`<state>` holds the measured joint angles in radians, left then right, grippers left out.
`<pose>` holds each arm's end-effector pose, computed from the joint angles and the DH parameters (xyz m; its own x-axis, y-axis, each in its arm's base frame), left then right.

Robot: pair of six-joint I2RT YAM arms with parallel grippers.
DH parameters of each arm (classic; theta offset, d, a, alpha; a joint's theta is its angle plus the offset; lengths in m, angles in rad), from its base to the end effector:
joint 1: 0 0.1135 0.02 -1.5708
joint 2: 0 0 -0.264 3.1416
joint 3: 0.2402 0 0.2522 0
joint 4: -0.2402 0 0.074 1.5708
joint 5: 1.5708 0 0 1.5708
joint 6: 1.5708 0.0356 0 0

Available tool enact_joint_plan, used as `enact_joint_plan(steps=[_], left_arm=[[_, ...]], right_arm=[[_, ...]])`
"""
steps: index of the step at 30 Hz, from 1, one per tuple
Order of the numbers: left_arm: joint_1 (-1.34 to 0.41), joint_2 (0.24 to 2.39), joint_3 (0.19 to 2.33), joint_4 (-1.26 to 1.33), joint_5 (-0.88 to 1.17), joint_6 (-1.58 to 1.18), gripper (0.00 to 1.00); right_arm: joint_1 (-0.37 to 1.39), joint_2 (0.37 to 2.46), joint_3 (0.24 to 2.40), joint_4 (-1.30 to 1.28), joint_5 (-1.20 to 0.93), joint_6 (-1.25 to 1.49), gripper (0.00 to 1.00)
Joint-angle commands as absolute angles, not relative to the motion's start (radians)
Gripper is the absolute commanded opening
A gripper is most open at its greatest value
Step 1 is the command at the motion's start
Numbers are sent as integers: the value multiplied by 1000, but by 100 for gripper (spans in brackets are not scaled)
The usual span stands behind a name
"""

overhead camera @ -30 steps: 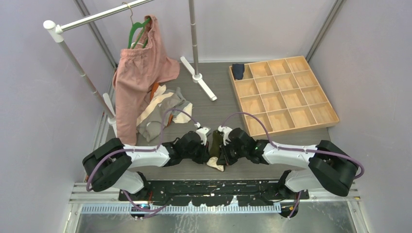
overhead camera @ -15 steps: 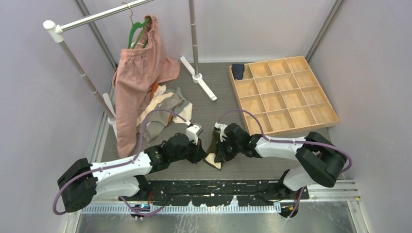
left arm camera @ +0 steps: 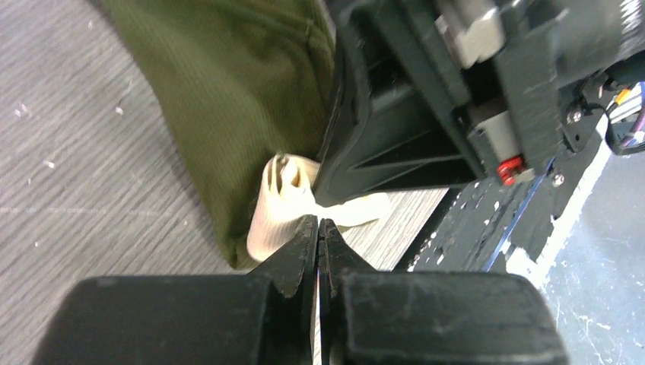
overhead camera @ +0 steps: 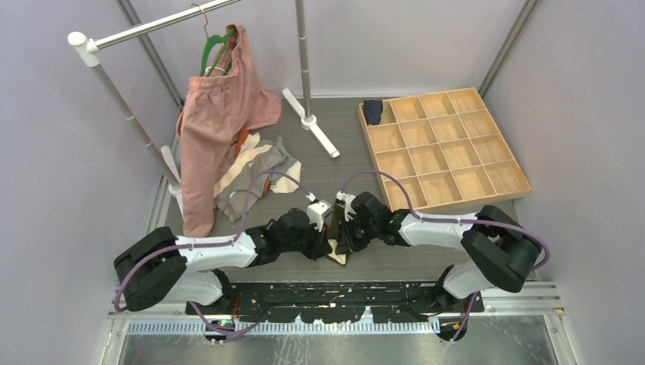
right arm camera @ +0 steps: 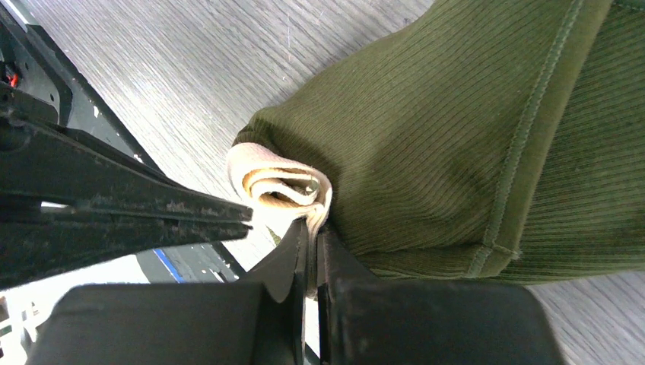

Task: Roll the underwear
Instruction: Roll the underwear to the center of the board.

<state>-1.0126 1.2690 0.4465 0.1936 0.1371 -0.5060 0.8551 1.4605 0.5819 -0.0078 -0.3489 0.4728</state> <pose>0.1233 -0.2066 0.1626 -0.7082 0.2276 -0.6684 0.6352 0.6188 -0.4623 0.1623 0.2052 0.1424 -0.8401 -0.3140 -0.4422 -0.5261 0.6700 0.5237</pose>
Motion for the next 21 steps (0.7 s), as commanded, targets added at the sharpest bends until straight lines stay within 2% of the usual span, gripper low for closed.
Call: enact_joint_plan(steps=[1,10,21], left_arm=[[-1015,1299,504,319,155,-485,1],[-1015,1364,505,328,64,-488,1],[-1014,1417,460,325,-89,-516,1]], right_arm=[[852,1495,562,-58,-293,446,4],[852,1486,543,-43,-293,461,7],[852,1460,533,-38,-296,483,17]])
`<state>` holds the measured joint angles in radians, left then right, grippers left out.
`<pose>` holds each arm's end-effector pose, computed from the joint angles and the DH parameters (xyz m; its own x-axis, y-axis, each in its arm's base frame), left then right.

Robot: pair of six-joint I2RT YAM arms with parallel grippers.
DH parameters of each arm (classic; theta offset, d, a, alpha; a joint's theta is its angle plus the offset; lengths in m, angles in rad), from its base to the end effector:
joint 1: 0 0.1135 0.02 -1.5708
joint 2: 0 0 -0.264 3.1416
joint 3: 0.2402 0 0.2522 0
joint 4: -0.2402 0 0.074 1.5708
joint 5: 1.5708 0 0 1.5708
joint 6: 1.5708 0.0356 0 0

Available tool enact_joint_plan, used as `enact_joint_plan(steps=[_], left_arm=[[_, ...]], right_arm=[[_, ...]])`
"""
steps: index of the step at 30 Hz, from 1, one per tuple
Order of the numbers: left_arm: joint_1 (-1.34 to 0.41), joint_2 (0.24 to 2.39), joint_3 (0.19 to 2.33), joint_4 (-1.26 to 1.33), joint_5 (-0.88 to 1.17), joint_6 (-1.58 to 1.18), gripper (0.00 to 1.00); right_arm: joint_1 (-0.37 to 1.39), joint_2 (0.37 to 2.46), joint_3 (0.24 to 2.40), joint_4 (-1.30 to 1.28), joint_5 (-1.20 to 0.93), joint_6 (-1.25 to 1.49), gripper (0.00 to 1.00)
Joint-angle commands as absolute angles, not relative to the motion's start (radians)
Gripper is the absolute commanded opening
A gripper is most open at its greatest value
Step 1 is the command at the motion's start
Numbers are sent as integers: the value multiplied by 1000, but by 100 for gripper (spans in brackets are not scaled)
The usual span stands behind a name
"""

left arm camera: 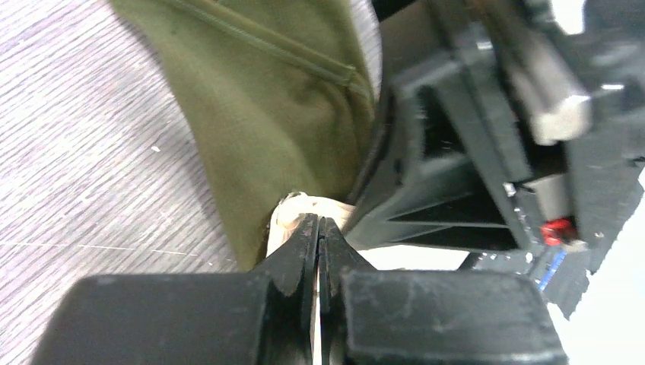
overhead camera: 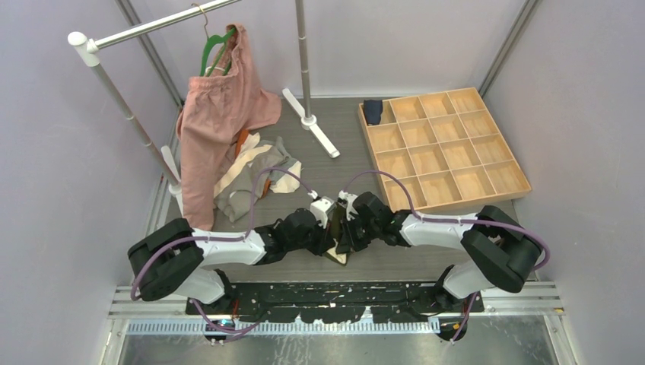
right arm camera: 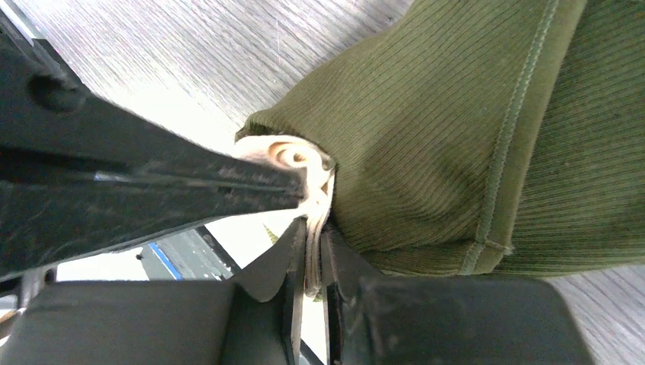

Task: Roll the underwear
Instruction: Roll the underwear to the center of the board.

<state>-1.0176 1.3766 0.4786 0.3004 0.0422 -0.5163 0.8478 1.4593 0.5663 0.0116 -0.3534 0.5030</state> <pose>0.1349 -0.2213 0.1567 -0.6858 0.1718 -0.7072 0.6093 0.6670 -0.4288 0.1623 0.2026 0.1398 -0.8566 -0.2872 -0.4286 -0.4978 0.6782 0.5406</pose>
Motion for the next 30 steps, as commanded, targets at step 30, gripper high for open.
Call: enact_joint_plan(steps=[30], left_arm=[[-1015,1394,380,236,-123,-635,1]], right_arm=[[852,1196,550,-284,-10,541,30]])
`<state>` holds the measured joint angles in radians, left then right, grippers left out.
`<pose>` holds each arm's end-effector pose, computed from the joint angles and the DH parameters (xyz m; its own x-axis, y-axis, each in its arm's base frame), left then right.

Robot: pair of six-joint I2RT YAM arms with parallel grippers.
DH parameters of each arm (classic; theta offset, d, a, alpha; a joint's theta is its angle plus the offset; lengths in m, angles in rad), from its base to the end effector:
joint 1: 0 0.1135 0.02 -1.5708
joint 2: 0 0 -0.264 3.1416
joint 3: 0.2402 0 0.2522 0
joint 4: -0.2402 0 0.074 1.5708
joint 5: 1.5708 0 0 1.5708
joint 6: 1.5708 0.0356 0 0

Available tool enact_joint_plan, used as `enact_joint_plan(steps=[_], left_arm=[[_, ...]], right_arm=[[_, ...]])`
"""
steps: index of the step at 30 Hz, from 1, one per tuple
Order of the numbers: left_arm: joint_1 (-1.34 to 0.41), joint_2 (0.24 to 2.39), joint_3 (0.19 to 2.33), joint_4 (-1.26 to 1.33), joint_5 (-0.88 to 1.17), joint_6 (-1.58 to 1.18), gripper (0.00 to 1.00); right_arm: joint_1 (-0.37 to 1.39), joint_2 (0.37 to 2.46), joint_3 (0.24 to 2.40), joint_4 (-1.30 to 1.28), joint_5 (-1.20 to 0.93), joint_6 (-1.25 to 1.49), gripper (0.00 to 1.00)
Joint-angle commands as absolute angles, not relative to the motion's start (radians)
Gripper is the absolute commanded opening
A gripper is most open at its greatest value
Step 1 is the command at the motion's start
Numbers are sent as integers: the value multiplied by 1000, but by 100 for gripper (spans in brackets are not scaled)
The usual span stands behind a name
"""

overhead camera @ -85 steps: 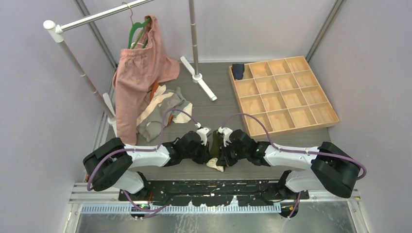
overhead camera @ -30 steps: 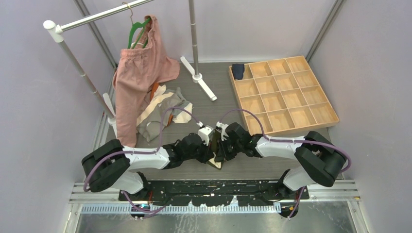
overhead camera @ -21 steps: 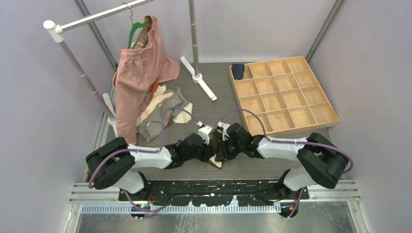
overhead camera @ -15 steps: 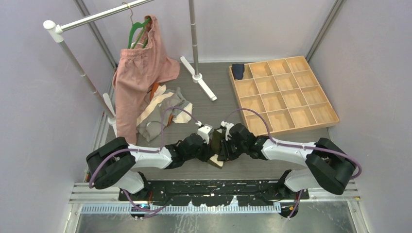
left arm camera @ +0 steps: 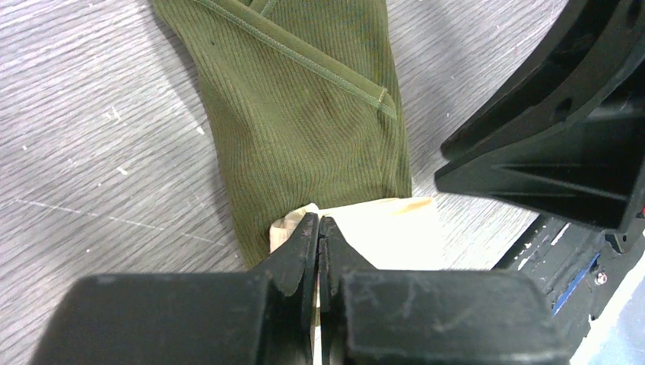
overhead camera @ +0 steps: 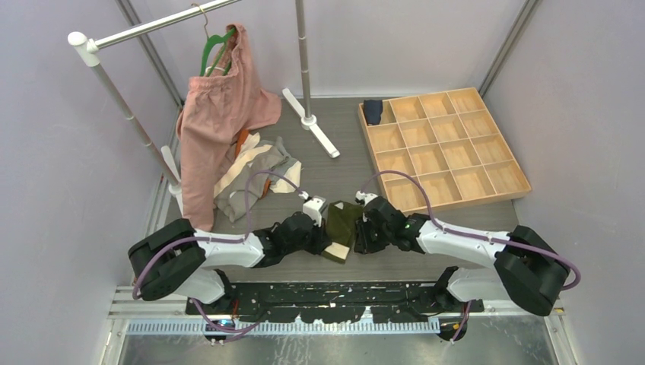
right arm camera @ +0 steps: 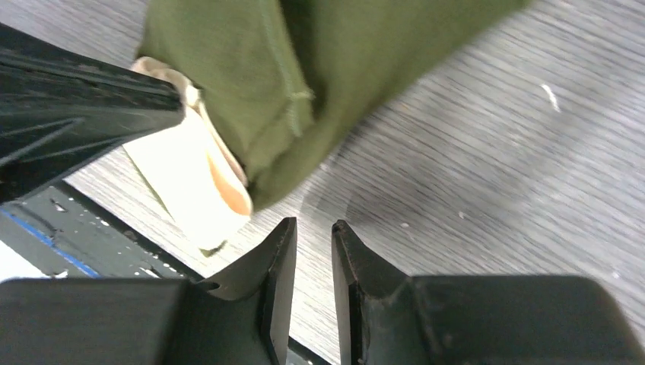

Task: Roll the underwear
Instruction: Roll the underwear to the center of the board.

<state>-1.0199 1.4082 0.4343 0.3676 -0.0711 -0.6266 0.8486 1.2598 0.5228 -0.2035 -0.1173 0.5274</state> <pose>0.1354 -0.2156 0.1427 -0.7221 0.0580 -0.6894 0.4888 0.7479 -0.4491 0.1459 0.1719 0.1563 -0.8595 -0.2194 -0.4617 -0.4146 0.8277 0.3783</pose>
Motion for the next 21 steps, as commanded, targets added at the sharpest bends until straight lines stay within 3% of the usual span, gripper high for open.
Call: enact_joint_plan(steps=[1,7,10,15,21], left_arm=[[-1015,1390,378,232,-124,-639,1],[-1018,1384,385,175,-137,-680,1],[-1020,1366,378,129,-165,-738,1],[-1023,1327,341,110,-172,-802,1],[-1026,1304,301,138,-162,-826,1]], right_arm=[[852,1168,552,-286,12,537,31],[852,973,501,-157,39,386,35],[854,918,467,-54,28,312,46],[887,967,506,26,-55,217,47],[1131,1062,539,10,-8,-196,52]])
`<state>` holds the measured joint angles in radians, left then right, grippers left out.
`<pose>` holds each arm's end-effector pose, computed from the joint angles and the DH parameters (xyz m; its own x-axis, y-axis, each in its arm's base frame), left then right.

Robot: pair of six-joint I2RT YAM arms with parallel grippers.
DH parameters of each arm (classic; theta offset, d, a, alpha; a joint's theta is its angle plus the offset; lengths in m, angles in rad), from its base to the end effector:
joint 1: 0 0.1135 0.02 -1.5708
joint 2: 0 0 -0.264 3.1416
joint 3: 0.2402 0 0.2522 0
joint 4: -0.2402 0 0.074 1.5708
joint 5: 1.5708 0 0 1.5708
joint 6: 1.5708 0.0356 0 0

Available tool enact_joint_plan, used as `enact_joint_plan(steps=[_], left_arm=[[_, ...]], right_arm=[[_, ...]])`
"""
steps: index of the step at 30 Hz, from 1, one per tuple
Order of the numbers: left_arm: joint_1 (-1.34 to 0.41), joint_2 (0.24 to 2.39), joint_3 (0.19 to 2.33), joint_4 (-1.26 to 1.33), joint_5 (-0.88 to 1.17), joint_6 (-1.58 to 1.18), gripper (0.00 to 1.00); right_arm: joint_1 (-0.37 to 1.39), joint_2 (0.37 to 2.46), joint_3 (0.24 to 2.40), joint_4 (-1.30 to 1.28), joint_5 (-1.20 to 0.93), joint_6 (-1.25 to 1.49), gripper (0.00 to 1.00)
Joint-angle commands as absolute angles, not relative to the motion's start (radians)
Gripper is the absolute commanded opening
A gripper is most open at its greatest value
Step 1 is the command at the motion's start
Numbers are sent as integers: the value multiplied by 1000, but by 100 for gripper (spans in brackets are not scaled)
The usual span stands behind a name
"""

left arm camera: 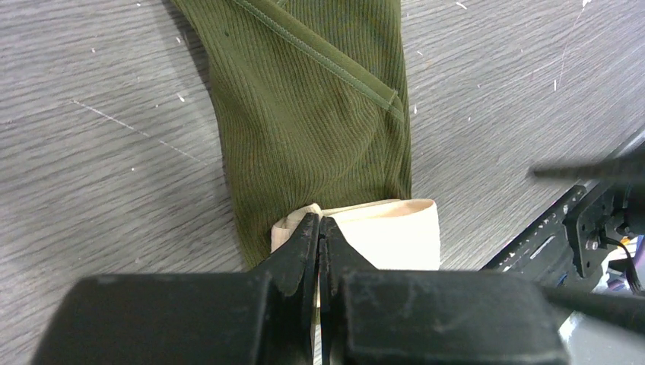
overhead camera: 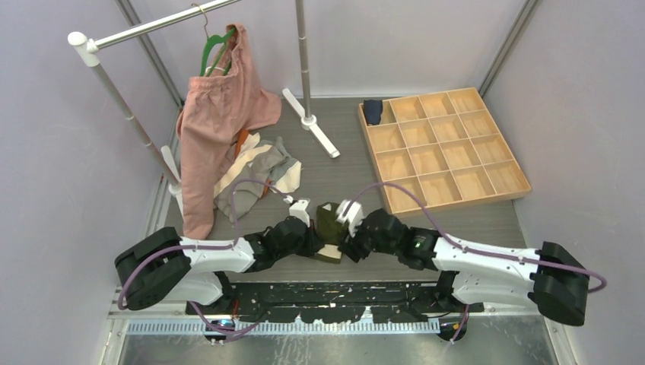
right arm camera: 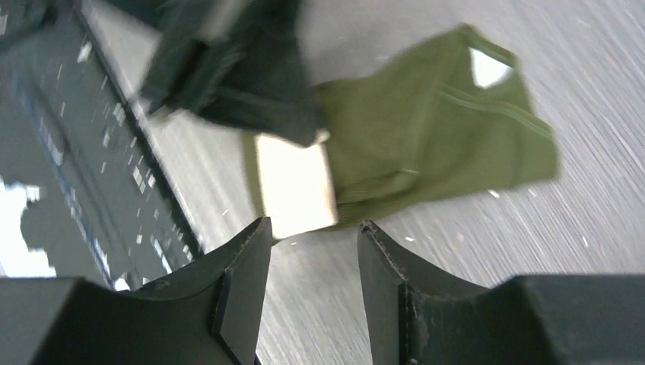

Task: Roll the underwear
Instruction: Roll the underwear to the center of the board.

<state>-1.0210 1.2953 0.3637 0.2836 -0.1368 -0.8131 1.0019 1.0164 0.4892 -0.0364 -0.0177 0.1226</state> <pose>0.1241 -0.1932 0.1408 -0.7891 -0.0897 -0.6077 0.3124 0.7933 -0.5226 0.1156 0.1819 0.2080 -0.3896 -0.3824 -0.8378 -0.8088 0.5771 0.1128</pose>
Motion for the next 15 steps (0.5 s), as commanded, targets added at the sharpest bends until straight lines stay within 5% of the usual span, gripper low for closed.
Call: enact_joint_plan(steps=[1,15], left_arm=[[-1025,1299,296,141,-162,-828,1],[-1025,1269,277,130,-177,-836,1]], right_arm=[[1158,1085,553,8,-8,-247,52],[1326,1356,588,102,170,-480,54]])
